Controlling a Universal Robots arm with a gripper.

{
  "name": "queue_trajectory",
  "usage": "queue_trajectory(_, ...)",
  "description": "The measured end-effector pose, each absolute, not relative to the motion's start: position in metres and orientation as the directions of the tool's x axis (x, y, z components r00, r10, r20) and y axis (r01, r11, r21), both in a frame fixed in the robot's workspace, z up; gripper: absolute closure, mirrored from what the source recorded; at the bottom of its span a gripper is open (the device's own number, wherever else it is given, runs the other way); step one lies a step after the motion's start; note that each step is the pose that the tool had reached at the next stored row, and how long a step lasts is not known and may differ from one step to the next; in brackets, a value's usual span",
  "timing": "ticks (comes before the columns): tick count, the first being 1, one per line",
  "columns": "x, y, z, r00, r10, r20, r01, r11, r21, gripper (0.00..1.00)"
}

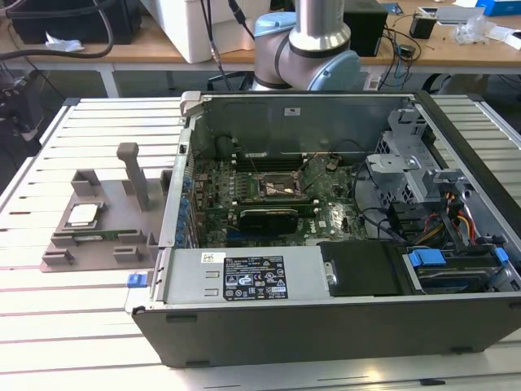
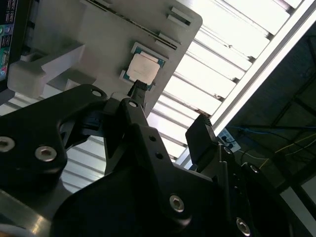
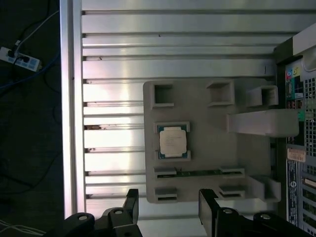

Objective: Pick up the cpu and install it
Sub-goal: 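Pick up the cpu and move it towards the insertion slot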

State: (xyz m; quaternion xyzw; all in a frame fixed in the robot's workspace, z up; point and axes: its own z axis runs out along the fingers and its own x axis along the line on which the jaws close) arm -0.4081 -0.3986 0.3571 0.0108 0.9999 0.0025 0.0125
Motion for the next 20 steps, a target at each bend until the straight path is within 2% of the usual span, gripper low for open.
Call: queue_trajectory(20,-0.408,-0.399,0.341,-0.999,0.022,-0.025,0.021,1.000,0.005,0.40)
